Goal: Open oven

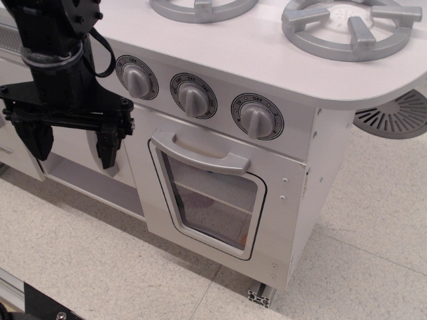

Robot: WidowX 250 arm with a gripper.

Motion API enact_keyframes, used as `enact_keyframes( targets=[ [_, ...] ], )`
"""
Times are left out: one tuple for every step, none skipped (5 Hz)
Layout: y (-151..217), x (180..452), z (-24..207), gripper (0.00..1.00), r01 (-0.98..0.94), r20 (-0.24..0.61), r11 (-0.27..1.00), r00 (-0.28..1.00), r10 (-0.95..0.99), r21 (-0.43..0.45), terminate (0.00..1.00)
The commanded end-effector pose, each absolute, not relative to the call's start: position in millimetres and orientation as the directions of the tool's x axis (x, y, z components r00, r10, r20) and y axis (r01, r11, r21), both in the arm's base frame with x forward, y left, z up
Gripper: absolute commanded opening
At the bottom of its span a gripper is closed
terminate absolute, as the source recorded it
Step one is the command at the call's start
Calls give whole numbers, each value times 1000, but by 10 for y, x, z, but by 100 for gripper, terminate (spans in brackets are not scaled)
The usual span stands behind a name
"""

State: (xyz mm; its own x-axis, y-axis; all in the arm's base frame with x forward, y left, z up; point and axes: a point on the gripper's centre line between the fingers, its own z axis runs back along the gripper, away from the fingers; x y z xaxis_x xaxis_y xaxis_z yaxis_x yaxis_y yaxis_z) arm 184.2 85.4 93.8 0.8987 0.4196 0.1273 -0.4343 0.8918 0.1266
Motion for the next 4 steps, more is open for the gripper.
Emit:
enact_keyframes(
  targets=[
    [854,1842,938,100,-434,127,892,899,420,127,0],
    [942,1998,829,100,-635,96,770,772,629,59,0],
    [1105,2156,719,100,-797,140,601,589,796,-59,0],
    [1288,2325,568,100,-874,152,453,430,890,-177,0]
  ],
)
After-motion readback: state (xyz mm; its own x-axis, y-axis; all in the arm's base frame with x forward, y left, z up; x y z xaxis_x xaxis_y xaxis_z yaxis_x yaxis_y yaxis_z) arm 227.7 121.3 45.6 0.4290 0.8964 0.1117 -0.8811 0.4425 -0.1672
